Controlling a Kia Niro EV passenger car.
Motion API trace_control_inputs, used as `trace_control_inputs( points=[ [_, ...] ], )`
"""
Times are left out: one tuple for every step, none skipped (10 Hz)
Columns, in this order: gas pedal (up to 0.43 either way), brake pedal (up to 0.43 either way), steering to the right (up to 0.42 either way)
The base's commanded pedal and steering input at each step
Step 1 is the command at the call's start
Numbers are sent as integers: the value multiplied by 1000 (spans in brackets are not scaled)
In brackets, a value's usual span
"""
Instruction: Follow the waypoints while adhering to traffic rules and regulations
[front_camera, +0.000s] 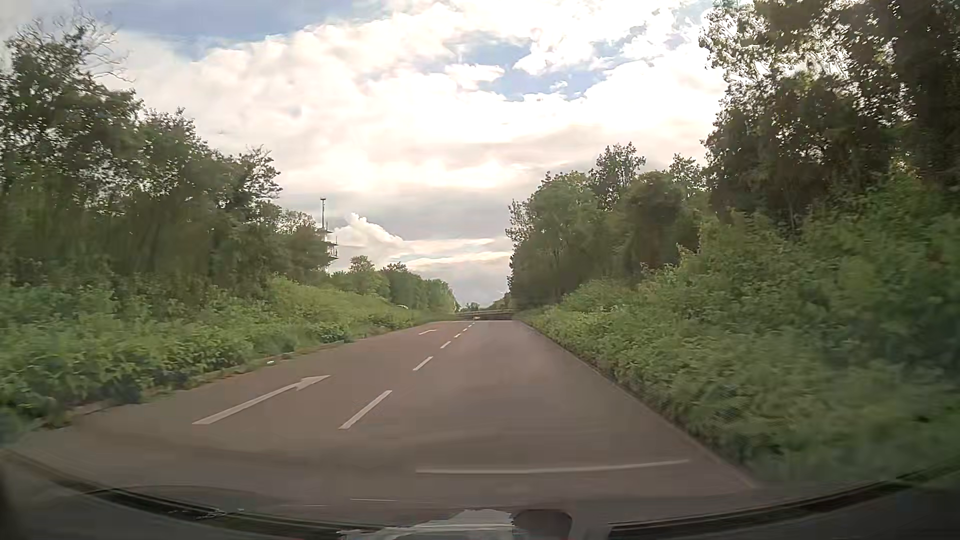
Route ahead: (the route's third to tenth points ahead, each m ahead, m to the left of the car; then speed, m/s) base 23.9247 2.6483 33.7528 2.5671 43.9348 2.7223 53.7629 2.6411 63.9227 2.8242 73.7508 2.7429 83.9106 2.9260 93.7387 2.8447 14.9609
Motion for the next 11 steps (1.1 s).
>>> trace_control_inputs(
  points=[
    [169, 0, 1],
    [169, 0, 1],
    [169, 0, 1],
    [169, 0, 1],
    [169, 0, 1],
    [169, 0, 1],
    [169, 0, 1],
    [169, 0, 1],
    [169, 0, 0],
    [169, 0, 0],
    [169, 0, 0]
  ],
)
